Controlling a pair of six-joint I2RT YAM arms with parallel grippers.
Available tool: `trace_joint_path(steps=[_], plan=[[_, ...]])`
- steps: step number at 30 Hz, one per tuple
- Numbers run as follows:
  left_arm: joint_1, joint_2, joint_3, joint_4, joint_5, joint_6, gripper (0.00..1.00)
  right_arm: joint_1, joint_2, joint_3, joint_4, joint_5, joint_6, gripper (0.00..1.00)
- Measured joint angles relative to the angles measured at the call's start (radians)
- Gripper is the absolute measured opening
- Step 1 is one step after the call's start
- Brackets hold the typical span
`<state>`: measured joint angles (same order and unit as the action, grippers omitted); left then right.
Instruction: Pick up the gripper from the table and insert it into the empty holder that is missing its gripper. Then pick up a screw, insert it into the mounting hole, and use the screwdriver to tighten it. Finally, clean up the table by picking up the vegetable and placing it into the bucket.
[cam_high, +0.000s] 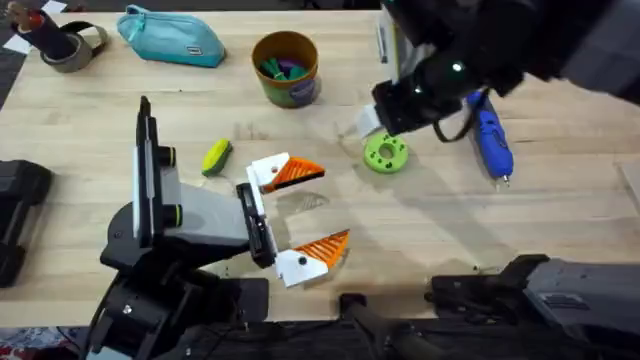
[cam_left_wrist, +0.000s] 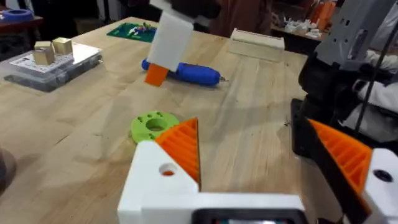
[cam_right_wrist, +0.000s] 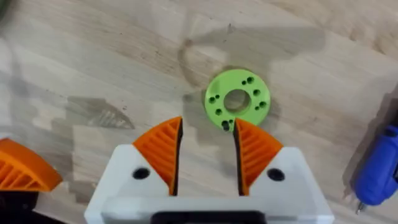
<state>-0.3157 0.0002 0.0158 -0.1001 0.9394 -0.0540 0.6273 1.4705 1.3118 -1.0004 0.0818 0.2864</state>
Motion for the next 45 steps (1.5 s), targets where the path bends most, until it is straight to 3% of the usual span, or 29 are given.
trace_joint_path(steps=[15,34,45], plan=[[0.000,0.000,0.000,0.000,0.000,0.000,0.990,0.000,-0.174,-0.283,0.105,0.000,0.090,0.476],[0.000,0.000,0.000,0.000,0.000,0.000,0.990,0.000,-0.172,-0.393,0.231,0.004,0.156,0.476],[0.000,0.000,0.000,0.000,0.000,0.000,0.990,0.000,-0.059,-0.396,0.258,0.008,0.156,0.476]])
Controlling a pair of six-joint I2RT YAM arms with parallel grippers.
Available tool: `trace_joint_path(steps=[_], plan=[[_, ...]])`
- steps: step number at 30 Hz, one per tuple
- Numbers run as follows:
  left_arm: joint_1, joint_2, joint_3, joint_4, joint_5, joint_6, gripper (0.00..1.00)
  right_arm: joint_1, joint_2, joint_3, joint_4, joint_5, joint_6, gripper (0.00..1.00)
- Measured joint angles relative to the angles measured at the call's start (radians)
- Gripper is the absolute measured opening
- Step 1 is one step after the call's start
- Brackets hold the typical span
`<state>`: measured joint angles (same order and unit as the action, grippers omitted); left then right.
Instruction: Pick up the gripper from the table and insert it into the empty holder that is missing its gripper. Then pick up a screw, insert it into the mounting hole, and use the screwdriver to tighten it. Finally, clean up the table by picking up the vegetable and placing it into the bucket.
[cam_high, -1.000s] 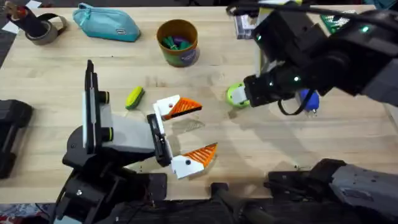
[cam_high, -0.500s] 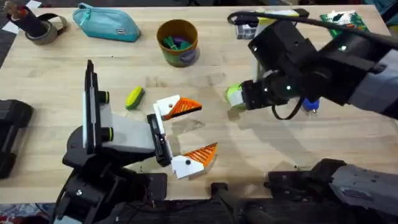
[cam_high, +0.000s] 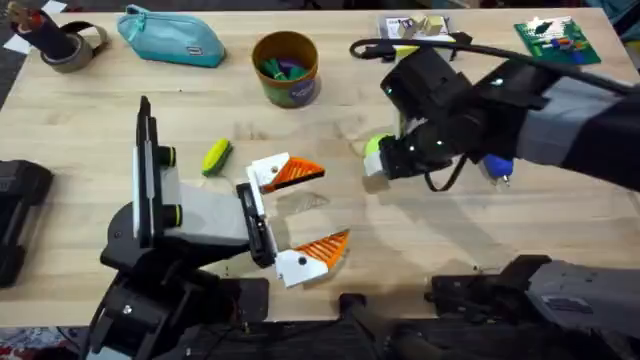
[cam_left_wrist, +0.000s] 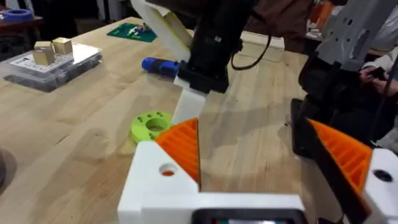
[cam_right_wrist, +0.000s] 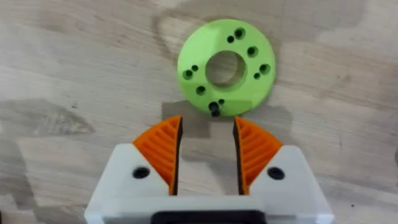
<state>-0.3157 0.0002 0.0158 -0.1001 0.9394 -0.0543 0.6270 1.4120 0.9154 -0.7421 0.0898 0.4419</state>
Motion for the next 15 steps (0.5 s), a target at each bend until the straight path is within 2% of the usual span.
trace_joint_path(steps=[15], plan=[[0.000,0.000,0.000,0.000,0.000,0.000,0.990,0.000,0.052,-0.002,0.034,0.003,0.000,0.476]])
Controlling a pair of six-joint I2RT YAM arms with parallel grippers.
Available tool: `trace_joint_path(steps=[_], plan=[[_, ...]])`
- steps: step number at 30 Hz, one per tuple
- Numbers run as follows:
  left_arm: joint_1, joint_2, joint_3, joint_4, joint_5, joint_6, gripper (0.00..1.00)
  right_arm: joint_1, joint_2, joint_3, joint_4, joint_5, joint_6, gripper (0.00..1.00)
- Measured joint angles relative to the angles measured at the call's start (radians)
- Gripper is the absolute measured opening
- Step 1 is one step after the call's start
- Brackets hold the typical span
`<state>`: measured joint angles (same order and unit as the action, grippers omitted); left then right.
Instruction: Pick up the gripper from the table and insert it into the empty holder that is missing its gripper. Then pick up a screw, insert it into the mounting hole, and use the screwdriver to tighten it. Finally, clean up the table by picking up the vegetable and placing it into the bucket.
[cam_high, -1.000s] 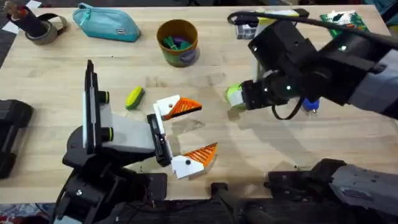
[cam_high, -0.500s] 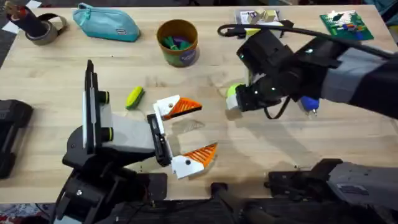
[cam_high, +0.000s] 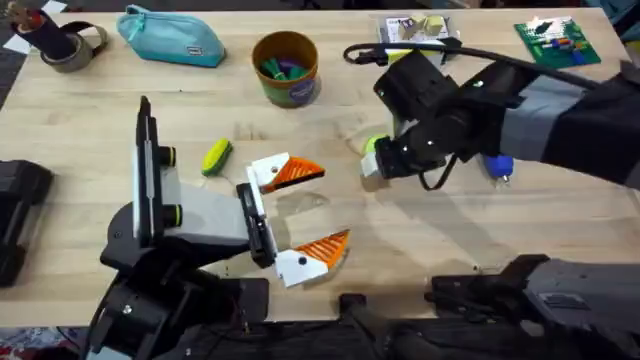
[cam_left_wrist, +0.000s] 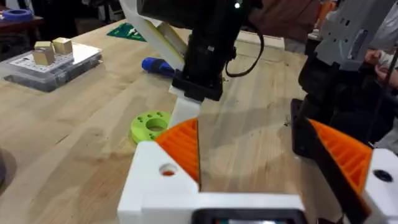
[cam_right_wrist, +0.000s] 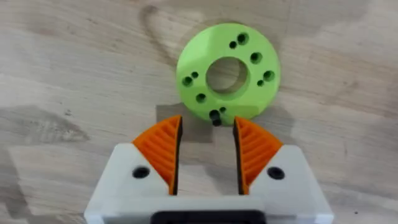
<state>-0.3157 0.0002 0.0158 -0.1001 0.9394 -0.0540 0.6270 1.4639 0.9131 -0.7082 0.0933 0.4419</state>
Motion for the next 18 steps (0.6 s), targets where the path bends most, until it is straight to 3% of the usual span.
trace_joint_path(steps=[18], plan=[[0.000,0.000,0.000,0.000,0.000,0.000,0.990,0.000,0.000,0.000,0.028,0.026,0.000,0.476]])
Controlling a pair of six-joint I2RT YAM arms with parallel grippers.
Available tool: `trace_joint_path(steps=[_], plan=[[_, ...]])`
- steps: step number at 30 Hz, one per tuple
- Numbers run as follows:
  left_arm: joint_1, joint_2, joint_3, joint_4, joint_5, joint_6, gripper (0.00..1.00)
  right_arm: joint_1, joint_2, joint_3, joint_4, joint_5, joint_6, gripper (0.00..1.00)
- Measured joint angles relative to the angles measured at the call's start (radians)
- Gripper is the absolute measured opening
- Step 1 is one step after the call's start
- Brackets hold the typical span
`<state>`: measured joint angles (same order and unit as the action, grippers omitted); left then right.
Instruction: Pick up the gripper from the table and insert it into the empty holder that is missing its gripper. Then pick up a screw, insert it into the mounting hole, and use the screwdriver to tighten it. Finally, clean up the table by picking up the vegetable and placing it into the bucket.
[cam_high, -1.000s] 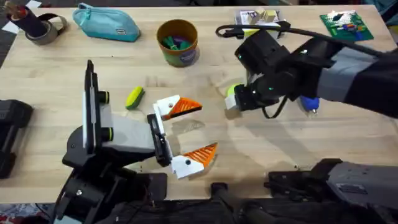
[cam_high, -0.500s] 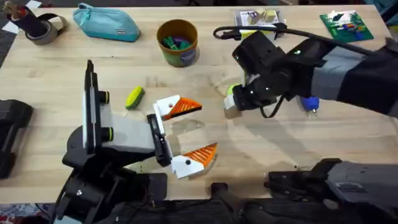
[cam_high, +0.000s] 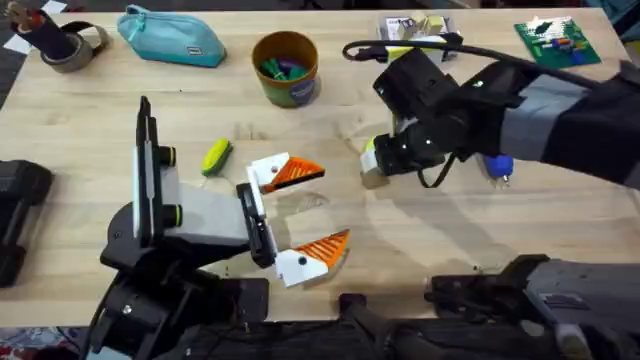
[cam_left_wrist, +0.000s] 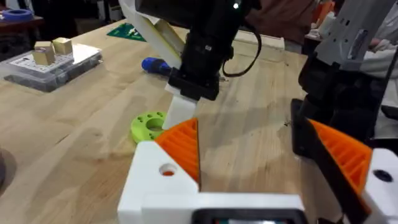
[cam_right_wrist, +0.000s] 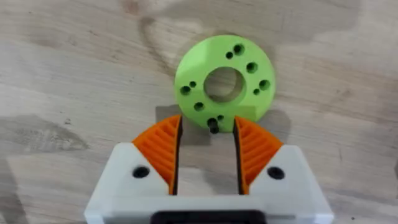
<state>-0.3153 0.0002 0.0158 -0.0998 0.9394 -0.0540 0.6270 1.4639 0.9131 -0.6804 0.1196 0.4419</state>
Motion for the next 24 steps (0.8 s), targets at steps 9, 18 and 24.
trace_joint_path(steps=[9,18,24], plan=[[0.000,0.000,0.000,0.000,0.000,0.000,0.990,0.000,0.000,0.000,-0.001,0.000,0.024,0.476],[0.000,0.000,0.000,0.000,0.000,0.000,0.990,0.000,0.000,-0.001,-0.004,0.000,0.030,0.476],[0.000,0.000,0.000,0.000,0.000,0.000,0.990,0.000,0.026,-0.001,-0.005,0.001,0.031,0.476]])
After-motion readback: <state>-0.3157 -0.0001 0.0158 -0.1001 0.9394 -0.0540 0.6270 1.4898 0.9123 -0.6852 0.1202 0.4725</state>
